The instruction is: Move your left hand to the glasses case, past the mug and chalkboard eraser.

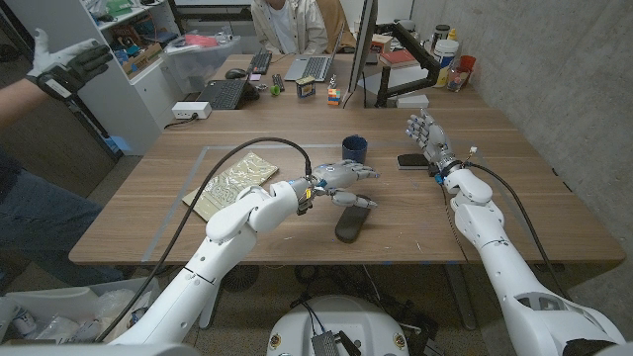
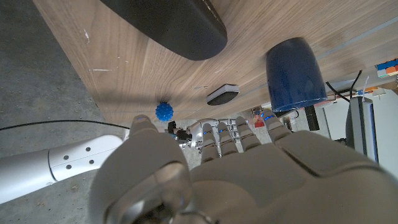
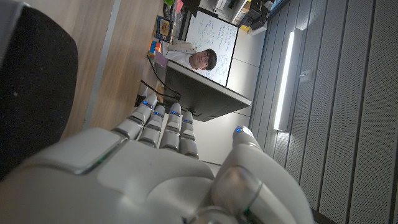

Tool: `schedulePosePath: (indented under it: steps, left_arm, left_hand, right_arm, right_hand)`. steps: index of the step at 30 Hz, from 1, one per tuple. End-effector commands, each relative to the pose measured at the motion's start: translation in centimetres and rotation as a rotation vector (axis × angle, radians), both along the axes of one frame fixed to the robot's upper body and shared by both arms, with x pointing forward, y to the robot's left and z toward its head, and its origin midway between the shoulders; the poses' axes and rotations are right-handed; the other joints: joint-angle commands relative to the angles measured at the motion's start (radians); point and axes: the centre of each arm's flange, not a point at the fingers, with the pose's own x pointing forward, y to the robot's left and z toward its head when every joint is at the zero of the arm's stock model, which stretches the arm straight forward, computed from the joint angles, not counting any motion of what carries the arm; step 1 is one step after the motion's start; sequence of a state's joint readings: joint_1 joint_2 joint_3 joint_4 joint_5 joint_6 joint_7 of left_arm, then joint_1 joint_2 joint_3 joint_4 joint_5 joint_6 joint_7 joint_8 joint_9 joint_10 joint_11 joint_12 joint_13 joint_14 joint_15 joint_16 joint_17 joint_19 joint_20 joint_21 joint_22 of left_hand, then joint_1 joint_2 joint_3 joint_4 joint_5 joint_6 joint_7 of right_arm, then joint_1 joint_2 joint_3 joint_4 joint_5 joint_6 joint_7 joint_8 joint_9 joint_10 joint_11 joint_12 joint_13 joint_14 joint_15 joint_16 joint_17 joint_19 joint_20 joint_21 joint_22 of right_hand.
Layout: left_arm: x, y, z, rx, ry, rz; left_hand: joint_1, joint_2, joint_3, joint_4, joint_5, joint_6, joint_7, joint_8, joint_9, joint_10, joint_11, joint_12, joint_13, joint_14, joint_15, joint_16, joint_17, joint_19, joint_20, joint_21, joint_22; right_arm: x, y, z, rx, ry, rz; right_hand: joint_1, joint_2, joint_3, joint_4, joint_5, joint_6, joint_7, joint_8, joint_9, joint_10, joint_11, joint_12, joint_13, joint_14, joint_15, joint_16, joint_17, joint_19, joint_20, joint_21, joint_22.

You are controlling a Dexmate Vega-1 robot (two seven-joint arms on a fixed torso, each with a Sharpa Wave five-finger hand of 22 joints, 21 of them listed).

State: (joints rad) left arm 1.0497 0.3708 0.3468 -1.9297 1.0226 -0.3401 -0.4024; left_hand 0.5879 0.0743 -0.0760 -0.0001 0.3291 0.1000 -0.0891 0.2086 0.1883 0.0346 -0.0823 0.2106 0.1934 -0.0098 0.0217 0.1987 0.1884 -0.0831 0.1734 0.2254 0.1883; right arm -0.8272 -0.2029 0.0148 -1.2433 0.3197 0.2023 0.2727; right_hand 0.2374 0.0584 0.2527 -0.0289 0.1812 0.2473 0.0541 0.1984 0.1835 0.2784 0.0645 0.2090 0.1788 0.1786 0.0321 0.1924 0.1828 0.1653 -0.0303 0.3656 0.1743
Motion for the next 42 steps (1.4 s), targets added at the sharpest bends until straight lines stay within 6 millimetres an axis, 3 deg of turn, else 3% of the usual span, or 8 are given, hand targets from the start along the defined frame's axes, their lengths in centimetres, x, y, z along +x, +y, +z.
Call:
schedulePosePath:
  steps: [1, 13, 42]
  left_arm:
    - [0.5, -0.1, -0.9, 0.039, -0.031, 0.043]
    - [1.1, 0.2, -1.6, 0.046, -0.043, 0.062]
    - [2.6, -1.1, -3.5, 0.094, -0.072, 0.094]
  left_hand:
    - [0.01, 0.001, -0.001, -0.004, 0.0, -0.006, 0.002, 0.001, 0.006, -0.002, -0.005, 0.0, 0.001, -0.002, 0.001, 0.0, 0.004, -0.008, 0.007, -0.003, 0.005]
    - [0.012, 0.003, -0.002, -0.004, 0.0, 0.001, 0.003, 0.003, 0.006, 0.001, -0.007, 0.001, 0.001, -0.001, -0.001, 0.0, 0.004, -0.009, 0.005, -0.003, 0.005]
    - [0.023, 0.012, -0.001, -0.007, 0.002, 0.016, -0.004, 0.006, 0.007, 0.009, -0.013, 0.003, 0.002, 0.006, -0.005, 0.002, 0.004, -0.005, 0.004, -0.003, 0.005]
  right_arm:
    - [0.0, -0.2, 0.0, 0.008, -0.001, -0.003]
    - [0.4, 0.0, 0.5, -0.002, 0.004, 0.0]
    - [0.6, -0.7, 0.5, 0.015, 0.004, -0.004]
  right_hand:
    - [-0.005, 0.006, -0.002, 0.001, 0.004, 0.001, 0.008, -0.002, 0.005, 0.004, 0.009, 0.0, 0.004, -0.001, 0.008, -0.003, 0.002, 0.01, -0.004, -0.004, 0.005]
    - [-0.006, 0.006, -0.002, 0.001, 0.004, 0.002, 0.008, -0.002, 0.005, 0.005, 0.01, 0.0, 0.004, -0.001, 0.009, -0.003, 0.002, 0.011, -0.002, -0.007, 0.006]
    - [-0.006, 0.009, -0.003, 0.0, 0.005, 0.003, 0.004, -0.002, 0.005, 0.004, 0.009, -0.001, 0.005, -0.001, 0.009, -0.003, 0.002, 0.014, -0.001, -0.014, 0.006]
